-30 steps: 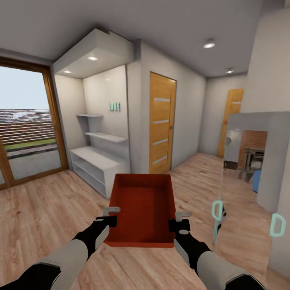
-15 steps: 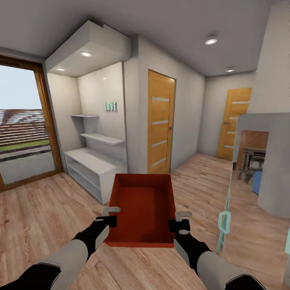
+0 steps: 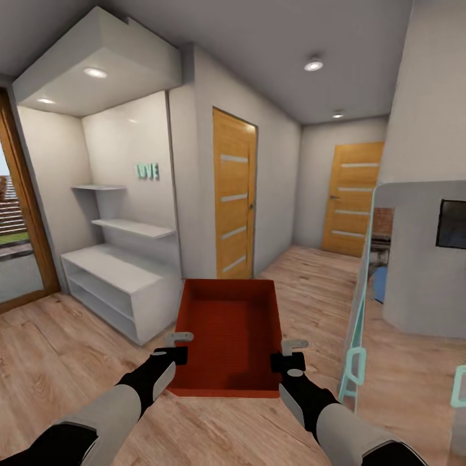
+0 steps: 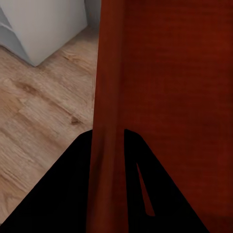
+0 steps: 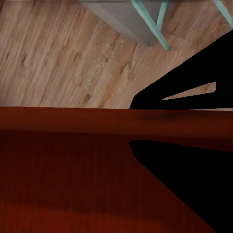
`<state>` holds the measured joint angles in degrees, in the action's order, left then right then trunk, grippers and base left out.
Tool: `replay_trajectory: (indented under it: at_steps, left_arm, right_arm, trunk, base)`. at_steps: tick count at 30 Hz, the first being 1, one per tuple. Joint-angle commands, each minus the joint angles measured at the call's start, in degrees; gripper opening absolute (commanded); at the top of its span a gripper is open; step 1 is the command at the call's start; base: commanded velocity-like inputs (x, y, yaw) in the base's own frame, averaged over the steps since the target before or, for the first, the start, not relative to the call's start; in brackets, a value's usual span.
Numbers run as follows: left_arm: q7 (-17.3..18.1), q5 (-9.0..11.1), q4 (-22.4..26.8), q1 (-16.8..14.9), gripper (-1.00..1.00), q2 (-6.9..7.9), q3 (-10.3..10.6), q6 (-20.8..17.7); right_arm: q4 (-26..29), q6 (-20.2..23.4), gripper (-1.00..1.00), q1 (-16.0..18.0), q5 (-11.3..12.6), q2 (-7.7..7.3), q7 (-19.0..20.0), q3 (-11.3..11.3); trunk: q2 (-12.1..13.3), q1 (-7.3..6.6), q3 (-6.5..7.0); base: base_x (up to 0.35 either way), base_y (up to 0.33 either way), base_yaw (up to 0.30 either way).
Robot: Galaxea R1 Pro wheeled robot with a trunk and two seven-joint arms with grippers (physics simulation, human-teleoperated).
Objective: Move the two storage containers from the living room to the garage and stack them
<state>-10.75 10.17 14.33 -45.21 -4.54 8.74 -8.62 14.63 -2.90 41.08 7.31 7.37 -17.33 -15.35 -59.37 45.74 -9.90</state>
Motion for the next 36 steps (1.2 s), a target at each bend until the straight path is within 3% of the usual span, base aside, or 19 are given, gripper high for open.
replay_trajectory:
  at_steps: [1,7,24,36]
  left_arm:
    - [-1.11,-0.89,0.34,-0.06,-1.00,1.80,-2.85,2.29]
    - [-1.11,-0.82,0.35,-0.06,-1.00,1.80,-2.85,2.29]
    - [-1.11,-0.85,0.43,-0.06,-1.00,1.78,-2.85,2.29]
    - [-1.11,-0.84,0.43,-0.06,-1.00,1.80,-2.85,2.29]
  right_arm:
    - [-1.63,-0.36,-1.00,0.06,0.95,-0.02,-0.43,0.71]
    - [-1.63,-0.36,-1.00,0.06,0.95,-0.06,-0.43,0.75]
    - [-1.63,-0.44,-1.00,0.06,0.95,-0.04,-0.47,0.76]
    - [-1.63,-0.44,-1.00,0.06,1.04,-0.01,-0.44,0.76]
  trunk:
    - [-0.06,0.04,-0.07]
    - [-0.06,0.04,-0.07]
    - [-0.06,0.04,-0.07]
    - [-0.06,0.04,-0.07]
  base:
    - [0.298,0.222,-0.286]
    - [0.297,0.223,-0.188]
    - [0.297,0.224,-0.015]
    - [0.297,0.224,-0.240]
